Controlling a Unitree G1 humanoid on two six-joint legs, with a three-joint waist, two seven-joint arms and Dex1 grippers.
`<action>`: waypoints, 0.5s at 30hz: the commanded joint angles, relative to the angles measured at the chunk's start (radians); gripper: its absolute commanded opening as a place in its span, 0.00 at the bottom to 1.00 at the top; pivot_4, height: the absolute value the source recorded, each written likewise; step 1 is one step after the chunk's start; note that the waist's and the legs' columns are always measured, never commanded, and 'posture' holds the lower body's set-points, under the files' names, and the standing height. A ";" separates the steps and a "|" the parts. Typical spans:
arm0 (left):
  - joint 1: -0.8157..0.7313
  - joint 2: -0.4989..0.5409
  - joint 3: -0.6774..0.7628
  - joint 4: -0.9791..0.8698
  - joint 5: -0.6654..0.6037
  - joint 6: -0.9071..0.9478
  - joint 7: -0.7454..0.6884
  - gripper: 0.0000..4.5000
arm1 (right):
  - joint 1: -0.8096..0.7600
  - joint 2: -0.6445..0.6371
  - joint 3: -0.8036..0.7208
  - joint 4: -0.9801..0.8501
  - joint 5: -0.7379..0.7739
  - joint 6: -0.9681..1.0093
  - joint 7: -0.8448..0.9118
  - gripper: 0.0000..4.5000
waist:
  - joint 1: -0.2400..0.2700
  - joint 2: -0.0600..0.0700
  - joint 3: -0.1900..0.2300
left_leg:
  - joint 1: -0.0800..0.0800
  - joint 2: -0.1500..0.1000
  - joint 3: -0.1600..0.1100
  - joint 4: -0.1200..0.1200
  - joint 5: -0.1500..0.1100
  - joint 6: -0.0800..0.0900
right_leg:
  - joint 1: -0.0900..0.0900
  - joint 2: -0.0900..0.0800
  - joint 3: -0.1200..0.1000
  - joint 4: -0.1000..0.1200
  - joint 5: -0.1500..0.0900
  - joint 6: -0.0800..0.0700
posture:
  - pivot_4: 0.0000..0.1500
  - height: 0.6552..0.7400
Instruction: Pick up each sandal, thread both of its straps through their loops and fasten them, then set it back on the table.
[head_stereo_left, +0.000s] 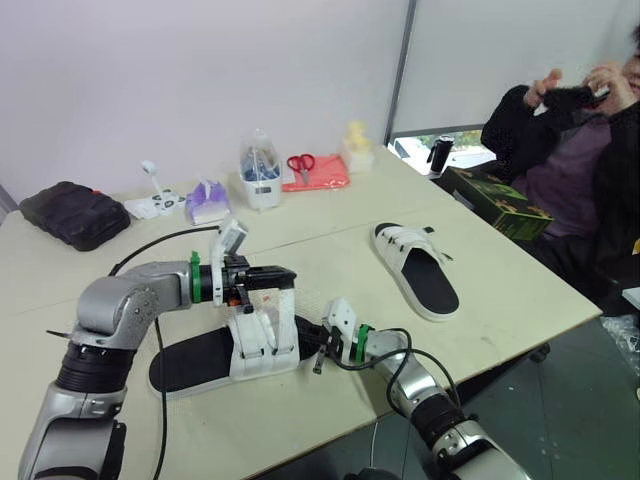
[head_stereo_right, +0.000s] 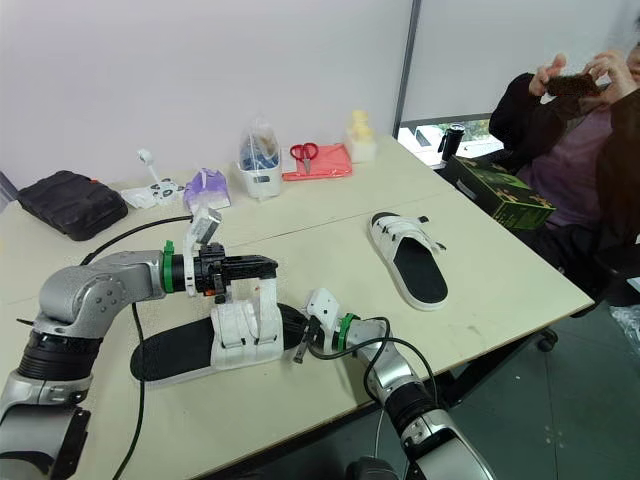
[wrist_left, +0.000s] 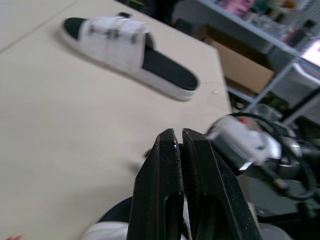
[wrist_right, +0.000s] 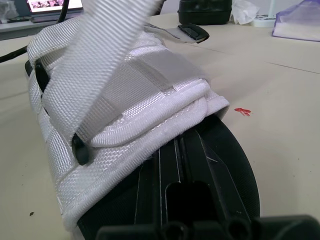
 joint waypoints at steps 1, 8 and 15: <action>-0.045 0.020 -0.028 0.048 0.088 -0.098 -0.020 0.01 | 0.096 -0.028 0.071 0.230 -0.116 0.110 -0.004 0.00 | -0.001 0.000 0.000 | 0.000 0.000 0.000 0.000 0.000 0.000 | 0.000 0.000 0.000 0.000 0.000 0.000 | 1.00 1.00; -0.033 0.062 -0.142 0.181 0.275 -0.269 -0.088 0.01 | 0.107 -0.027 0.072 0.223 -0.115 0.111 -0.005 0.00 | -0.001 0.000 0.000 | 0.000 0.001 0.000 -0.001 0.000 0.000 | -0.001 0.000 0.000 0.001 0.000 0.000 | 1.00 1.00; -0.038 0.070 -0.221 0.308 0.407 -0.403 -0.133 0.01 | 0.116 -0.030 0.069 0.219 -0.112 0.110 -0.010 0.00 | -0.001 0.001 0.000 | 0.000 0.001 0.001 -0.001 0.000 0.000 | -0.002 0.000 0.000 0.002 0.000 0.000 | 1.00 1.00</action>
